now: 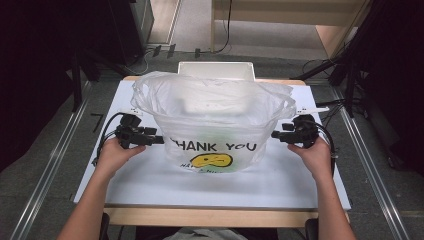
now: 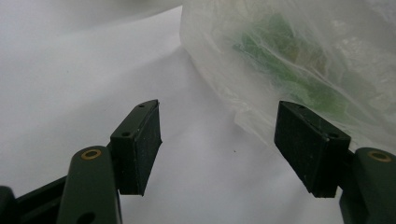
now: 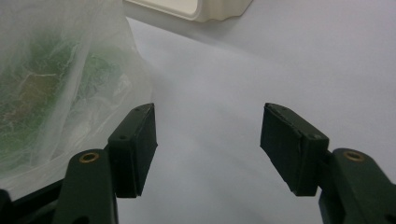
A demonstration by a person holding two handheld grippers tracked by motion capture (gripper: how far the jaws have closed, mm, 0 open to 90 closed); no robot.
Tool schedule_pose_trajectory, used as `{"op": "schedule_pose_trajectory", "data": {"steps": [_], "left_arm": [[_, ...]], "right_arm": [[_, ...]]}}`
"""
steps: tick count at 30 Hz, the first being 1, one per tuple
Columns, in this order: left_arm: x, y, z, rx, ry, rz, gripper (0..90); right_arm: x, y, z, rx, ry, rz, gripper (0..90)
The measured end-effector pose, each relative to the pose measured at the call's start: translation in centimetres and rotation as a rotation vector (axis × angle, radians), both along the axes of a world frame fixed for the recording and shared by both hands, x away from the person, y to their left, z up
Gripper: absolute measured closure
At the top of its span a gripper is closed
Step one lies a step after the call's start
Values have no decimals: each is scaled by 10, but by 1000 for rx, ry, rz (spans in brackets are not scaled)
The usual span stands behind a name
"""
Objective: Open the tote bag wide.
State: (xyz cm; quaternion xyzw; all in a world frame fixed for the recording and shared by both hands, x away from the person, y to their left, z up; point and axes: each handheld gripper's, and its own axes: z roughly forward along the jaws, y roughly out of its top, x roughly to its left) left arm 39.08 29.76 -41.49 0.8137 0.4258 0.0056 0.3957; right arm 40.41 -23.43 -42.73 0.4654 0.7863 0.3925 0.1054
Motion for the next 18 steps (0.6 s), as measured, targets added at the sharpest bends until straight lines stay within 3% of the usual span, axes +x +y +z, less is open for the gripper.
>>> {"op": "schedule_pose_trajectory", "data": {"steps": [10,18], "left_arm": [[-1,8,5,-19,-6,12,333],[0,13,12,6,-27,0,386]], "right_arm": [[0,0,0,1,1,4,377],[0,0,1,10,-1,12,383]]}}
